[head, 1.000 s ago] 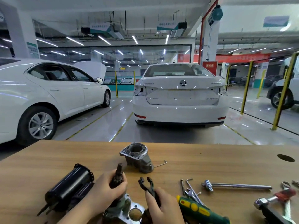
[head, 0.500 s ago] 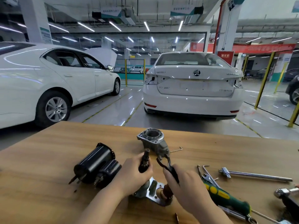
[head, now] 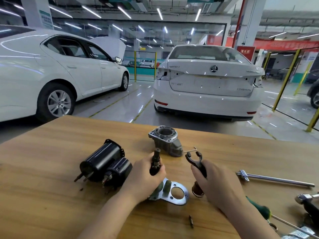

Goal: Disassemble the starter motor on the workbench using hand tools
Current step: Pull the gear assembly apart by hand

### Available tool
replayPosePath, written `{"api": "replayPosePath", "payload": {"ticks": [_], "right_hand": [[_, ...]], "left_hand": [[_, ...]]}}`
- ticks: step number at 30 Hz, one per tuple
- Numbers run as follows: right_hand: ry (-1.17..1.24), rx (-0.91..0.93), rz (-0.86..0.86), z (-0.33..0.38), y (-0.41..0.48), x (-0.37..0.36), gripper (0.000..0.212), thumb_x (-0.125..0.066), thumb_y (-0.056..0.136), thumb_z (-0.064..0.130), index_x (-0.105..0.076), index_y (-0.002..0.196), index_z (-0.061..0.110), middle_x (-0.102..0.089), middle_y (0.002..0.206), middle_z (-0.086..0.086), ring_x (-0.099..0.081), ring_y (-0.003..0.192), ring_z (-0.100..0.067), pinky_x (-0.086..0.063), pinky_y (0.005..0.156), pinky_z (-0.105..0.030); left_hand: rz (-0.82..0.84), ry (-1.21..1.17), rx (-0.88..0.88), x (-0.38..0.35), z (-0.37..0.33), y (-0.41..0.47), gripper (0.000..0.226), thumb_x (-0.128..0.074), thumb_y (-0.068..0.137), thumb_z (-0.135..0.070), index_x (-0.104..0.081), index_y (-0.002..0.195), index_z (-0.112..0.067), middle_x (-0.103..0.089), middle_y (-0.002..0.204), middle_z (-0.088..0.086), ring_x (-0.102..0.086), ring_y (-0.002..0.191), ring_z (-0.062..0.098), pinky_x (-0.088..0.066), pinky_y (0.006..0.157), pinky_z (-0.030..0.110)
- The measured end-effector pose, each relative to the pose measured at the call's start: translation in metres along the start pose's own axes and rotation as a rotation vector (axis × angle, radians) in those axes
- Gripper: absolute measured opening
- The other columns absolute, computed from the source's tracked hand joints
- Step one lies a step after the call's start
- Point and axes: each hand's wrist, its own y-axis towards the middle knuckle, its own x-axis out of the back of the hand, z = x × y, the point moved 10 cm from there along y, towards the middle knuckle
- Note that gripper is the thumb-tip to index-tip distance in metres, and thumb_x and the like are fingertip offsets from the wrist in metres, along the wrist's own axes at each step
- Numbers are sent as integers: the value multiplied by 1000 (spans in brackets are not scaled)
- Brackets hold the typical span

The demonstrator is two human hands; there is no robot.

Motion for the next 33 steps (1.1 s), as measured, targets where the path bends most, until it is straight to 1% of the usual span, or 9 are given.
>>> {"api": "replayPosePath", "payload": {"ticks": [5,11,14,18,22,27,30,31,33], "right_hand": [[46,-4,67,1,-3,-11,24,-37,92,53,-39,80,32,-43,59,15,-38,50,-2,-22,43,-19],[-107,9,224,6,-5,-31,41,-27,93,56,-50,106,24,-37,88,3,-49,78,-19,-33,58,-26],[-120,-4,235,8,-7,-32,45,-25,93,58,-49,109,23,-36,91,2,-53,87,-21,-35,64,-28],[-78,-41,200,7,-6,-16,55,-23,89,65,-42,121,24,-38,102,0,-50,85,-19,-34,64,-28],[127,-80,-17,0,4,40,57,-30,87,60,-43,126,21,-44,121,-4,-48,78,-12,-33,58,-25],[404,-34,-599,-33,-9,152,41,-42,86,56,-59,101,21,-56,90,-3,-49,73,-20,-31,69,-29],[563,-70,-804,-64,-28,194,30,-41,80,69,-51,87,42,-53,77,15,-51,70,-14,-37,66,-31],[596,-95,-831,-74,-32,202,35,-40,76,76,-50,81,43,-51,77,19,-51,71,-10,-40,69,-29],[605,-186,-849,-97,-37,213,36,-38,73,78,-47,79,44,-49,78,20,-51,75,-7,-43,77,-37]], "left_hand": [[-123,-53,-1,8,0,-7,22,-57,89,-17,-51,68,-18,-48,55,-6,-50,54,1,-40,56,10],[-176,-57,-45,11,0,-13,24,-60,84,-35,-50,75,-15,-55,66,6,-53,65,11,-41,63,15],[-202,-84,-98,15,-6,-16,22,-61,81,-43,-51,81,-24,-58,72,1,-55,72,10,-42,67,13],[-233,-160,-112,22,-8,-14,28,-46,75,-58,-49,91,-34,-58,79,-6,-56,72,6,-40,66,9],[-360,-239,-90,40,-4,-15,29,-38,78,-56,-47,96,-35,-58,89,-6,-56,82,-5,-41,68,3],[-479,-270,-93,59,-9,-20,28,-37,78,-55,-44,97,-35,-55,92,-10,-54,86,-10,-39,72,1],[-397,-250,-38,52,-7,-18,43,-44,70,-63,-41,103,-35,-53,98,-9,-53,92,-12,-40,73,0],[-342,-239,-8,46,-6,-16,54,-49,66,-66,-40,108,-33,-52,102,-10,-53,95,-9,-42,73,3],[-237,-201,48,31,-2,-14,73,-65,62,-70,-34,117,-32,-48,107,-16,-51,100,-3,-41,76,7]]}}
